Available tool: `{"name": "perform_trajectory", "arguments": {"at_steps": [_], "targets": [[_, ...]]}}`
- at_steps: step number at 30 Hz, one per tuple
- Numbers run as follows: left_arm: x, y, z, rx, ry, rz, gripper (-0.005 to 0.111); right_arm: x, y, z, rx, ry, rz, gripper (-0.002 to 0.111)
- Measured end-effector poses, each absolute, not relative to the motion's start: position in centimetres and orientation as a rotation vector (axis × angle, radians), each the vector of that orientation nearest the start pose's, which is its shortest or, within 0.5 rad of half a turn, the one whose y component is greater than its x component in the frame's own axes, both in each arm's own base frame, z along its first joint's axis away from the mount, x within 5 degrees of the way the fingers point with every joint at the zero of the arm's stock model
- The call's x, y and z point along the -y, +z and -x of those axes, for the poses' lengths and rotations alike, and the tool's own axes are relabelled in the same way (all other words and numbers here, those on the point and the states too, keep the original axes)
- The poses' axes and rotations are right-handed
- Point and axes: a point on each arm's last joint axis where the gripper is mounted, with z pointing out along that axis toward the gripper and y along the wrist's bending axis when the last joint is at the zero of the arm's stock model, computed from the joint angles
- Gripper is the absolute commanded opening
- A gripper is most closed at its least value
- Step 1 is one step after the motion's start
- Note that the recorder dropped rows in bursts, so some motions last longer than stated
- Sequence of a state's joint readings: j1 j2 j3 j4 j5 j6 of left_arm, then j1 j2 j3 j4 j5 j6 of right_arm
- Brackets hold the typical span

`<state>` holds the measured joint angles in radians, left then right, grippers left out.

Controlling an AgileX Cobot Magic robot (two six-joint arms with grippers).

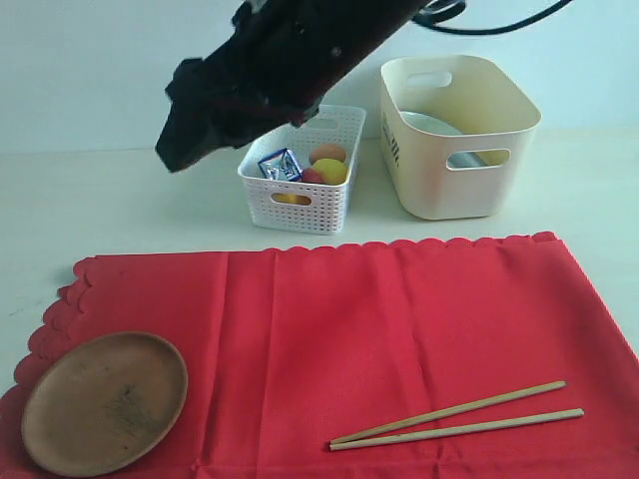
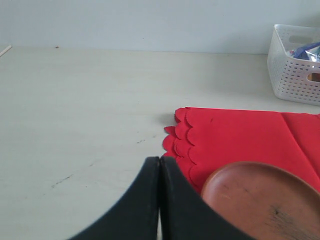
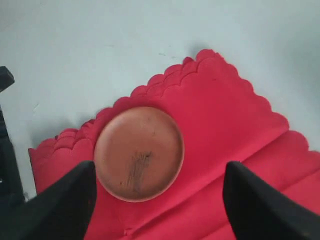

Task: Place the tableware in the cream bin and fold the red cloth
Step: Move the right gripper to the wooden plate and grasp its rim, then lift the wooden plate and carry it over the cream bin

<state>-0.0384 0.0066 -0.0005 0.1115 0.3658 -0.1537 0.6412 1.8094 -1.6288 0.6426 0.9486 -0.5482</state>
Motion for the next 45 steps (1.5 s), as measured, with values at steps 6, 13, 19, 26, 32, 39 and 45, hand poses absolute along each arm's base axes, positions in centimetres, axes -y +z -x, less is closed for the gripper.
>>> {"name": "perform_trajectory", "arguments": {"at_steps": [6,13,19,26,32,39,45], "targets": [[-0.2,18.0,-5.3,-1.853,-0.024,0.038,0.000,-30.7,29.4,-28.8,-2.265,0.838,1.219,0.067],[-0.2,18.0,-5.3,-1.853,-0.024,0.038,0.000,-34.1,25.8,-27.6,-2.280,0.823,1.294,0.067],[-0.2,18.0,-5.3,-1.853,-0.024,0.038,0.000,-34.9,23.1,-28.0,-2.319,0.783,1.323,0.067],[-0.2,18.0,-5.3,-1.853,-0.024,0.038,0.000,-35.4,20.2,-28.6,-2.383,0.762,1.312,0.067],[-0.2,18.0,-5.3,-1.853,-0.024,0.038,0.000,-35.8,17.4,-29.2,-2.439,0.741,1.276,0.067],[-0.2,18.0,-5.3,-1.853,-0.024,0.038,0.000,-36.1,13.2,-29.4,-2.551,0.734,1.257,0.067],[-0.2,18.0,-5.3,-1.853,-0.024,0.038,0.000,-36.3,12.0,-29.3,-2.588,0.759,1.226,0.067]]}}
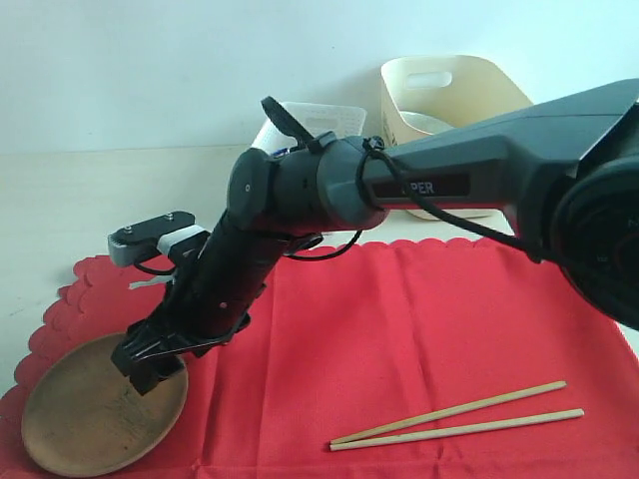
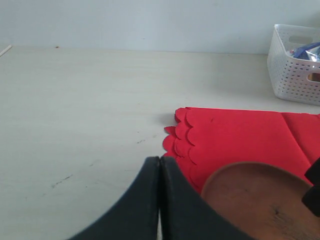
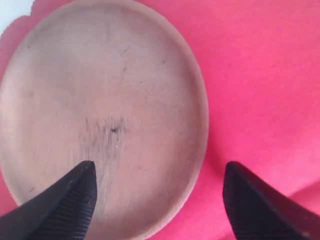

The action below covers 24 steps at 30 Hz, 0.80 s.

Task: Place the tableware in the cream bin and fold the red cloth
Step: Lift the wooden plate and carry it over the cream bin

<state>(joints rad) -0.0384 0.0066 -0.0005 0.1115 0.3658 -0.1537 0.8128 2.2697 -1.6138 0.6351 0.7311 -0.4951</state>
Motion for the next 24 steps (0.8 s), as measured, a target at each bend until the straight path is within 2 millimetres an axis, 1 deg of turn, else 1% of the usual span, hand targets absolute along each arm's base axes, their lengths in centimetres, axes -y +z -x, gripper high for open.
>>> {"name": "perform_trajectory", "arguments": {"at_steps": [4,8,11,16,19,24], "targets": [[-0.2,18.0,-5.3,-1.853,-0.024,0.038,0.000,-36.4,12.1,-29.1,-2.610,0.806,1.201,0.067],[-0.2,18.0,-5.3,-1.853,-0.024,0.038,0.000,-36.4,11.6,-29.0,-2.630,0.812,1.205,0.067],[-0.2,18.0,-5.3,-1.853,-0.024,0.038,0.000,-36.5,11.0,-28.9,-2.655,0.831,1.189,0.063],[-0.2,18.0,-5.3,-1.853,-0.024,0.038,0.000,-36.7,10.6,-28.8,-2.667,0.882,1.163,0.042],[-0.2,18.0,-5.3,-1.853,-0.024,0.038,0.000,-36.7,10.4,-28.7,-2.679,0.893,1.164,0.028],[-0.2,18.0,-5.3,-1.853,-0.024,0.038,0.000,-36.7,10.1,-28.7,-2.690,0.892,1.163,0.001]]}}
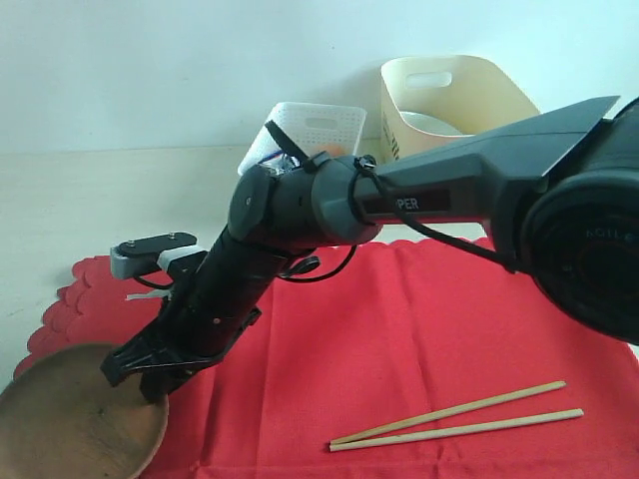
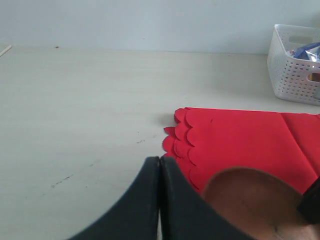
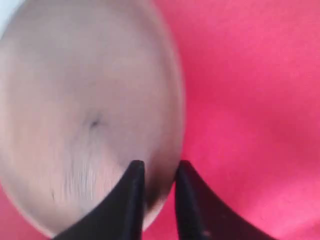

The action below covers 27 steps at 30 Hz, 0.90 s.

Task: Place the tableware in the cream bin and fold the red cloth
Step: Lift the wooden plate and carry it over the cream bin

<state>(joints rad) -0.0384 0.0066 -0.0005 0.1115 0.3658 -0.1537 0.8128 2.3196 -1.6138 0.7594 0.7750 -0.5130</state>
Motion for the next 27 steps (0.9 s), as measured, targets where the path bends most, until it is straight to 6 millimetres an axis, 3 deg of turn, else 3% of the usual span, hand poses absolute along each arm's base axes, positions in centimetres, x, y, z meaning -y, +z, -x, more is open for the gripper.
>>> {"name": "perform_trajectory", "arguments": {"at_steps": [10,19,27], "targets": [[-0.2,18.0,-5.3,-1.853,-0.024,0.038,0.000,-36.6,11.0,-28.8,-2.641,0.856,1.215,0.000],[-0.2,18.0,-5.3,-1.853,-0.024,0.038,0.000,-35.3,18.4,-29.3,-2.454,0.702,1.258,0.000],[-0.2,18.0,-5.3,-1.853,-0.024,0.038,0.000,-32.0,24.0,-30.3,-2.405,0.542,1.170,0.000]]}}
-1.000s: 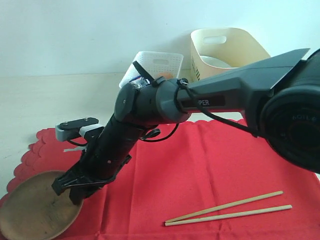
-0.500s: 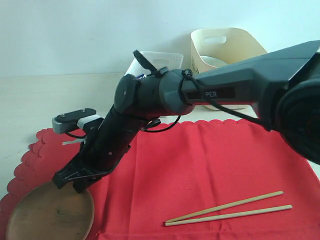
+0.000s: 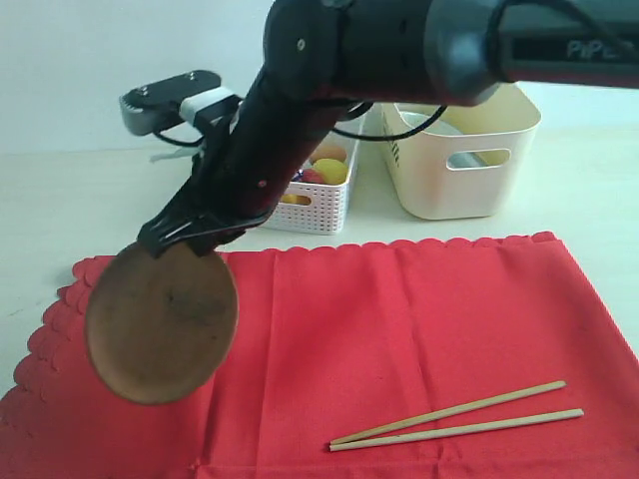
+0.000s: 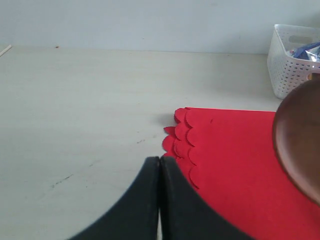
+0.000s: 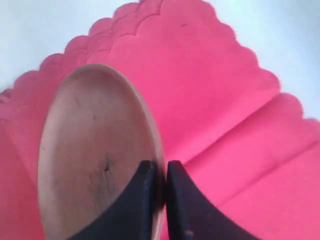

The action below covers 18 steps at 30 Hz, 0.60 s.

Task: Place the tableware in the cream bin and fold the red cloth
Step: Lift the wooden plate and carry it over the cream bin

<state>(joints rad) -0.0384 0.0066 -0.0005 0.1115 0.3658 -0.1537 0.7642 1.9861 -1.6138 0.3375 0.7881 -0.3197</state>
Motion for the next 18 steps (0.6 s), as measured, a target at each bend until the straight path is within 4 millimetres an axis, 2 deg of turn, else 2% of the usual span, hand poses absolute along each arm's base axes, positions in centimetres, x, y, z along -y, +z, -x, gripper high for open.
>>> {"name": "perform_trajectory", "arguments": {"at_steps": [8,13,18], "targets": [[-0.2,18.0,-5.3,-1.853,-0.024,0.038,0.000,-27.0,27.9,-32.8,-2.404,0.500,1.001,0.000],[-0.2,18.0,-5.3,-1.853,-0.024,0.038,0.000,-22.3,30.6,-34.7,-2.398,0.467,0.846,0.000],[-0.2,18.0,-5.3,-1.853,-0.024,0.038,0.000,-16.8,32.1,-36.9,-2.402,0.420,0.655,0.000]]}}
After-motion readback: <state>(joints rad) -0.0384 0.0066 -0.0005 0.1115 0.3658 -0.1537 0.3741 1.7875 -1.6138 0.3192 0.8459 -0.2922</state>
